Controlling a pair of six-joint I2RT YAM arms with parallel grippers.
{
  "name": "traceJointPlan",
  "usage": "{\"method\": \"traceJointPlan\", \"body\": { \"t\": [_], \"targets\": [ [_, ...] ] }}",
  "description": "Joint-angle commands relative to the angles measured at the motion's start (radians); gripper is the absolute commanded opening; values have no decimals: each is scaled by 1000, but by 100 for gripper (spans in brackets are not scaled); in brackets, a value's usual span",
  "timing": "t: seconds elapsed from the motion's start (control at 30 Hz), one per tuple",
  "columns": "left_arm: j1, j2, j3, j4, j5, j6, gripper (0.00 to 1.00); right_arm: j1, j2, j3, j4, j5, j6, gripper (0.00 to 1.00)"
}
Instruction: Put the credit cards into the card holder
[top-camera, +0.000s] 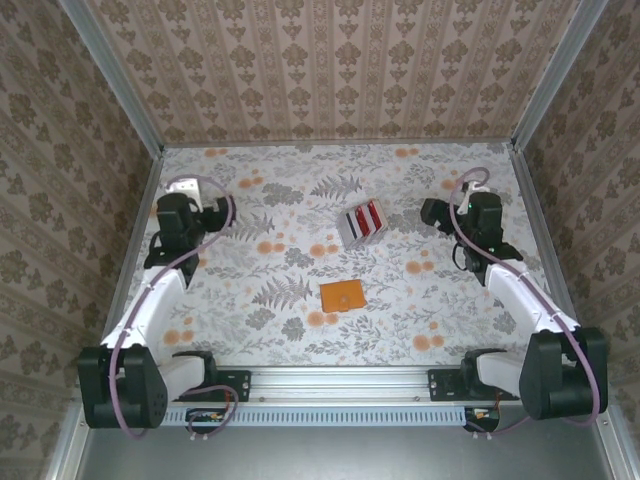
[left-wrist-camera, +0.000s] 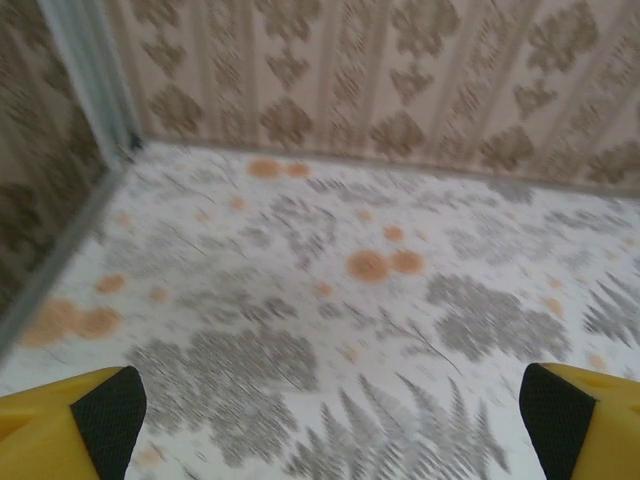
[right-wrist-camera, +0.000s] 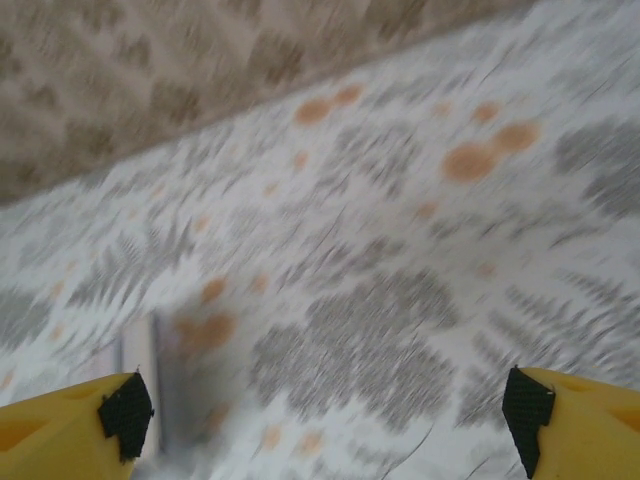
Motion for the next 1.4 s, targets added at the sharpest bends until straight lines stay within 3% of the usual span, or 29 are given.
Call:
{"method": "traceJointPlan", "body": {
  "t": [0.0,0.13,0.27,0.4,0.6,0.9,1.27,1.37],
  "targets": [
    [-95,29,30,-238,90,-38,100,101,16,100,-326,-178,18,90],
    [-238,107,64,-277,103,-16,100,317,16,167,-610,-85,-5,83],
    [-336,210,123,-280,108,-20,100,527,27,169,-717,-66,88,76],
    [-359,348,214,-290,134,4,100,730,109,148,-703,25,173,66],
    [-359,474,316,-307,164,20,100,903,375,270,-685,144,211,63],
    [-403,490,317,-250,179,-25,100,914,506,392,-688,235,176,56],
    [-403,465,264,-210,139,-113,100,835,579,379,-599,170,200,48],
    [-403,469,267,-220,141,-99,100,837,592,388,-596,163,194,40]
  ]
}}
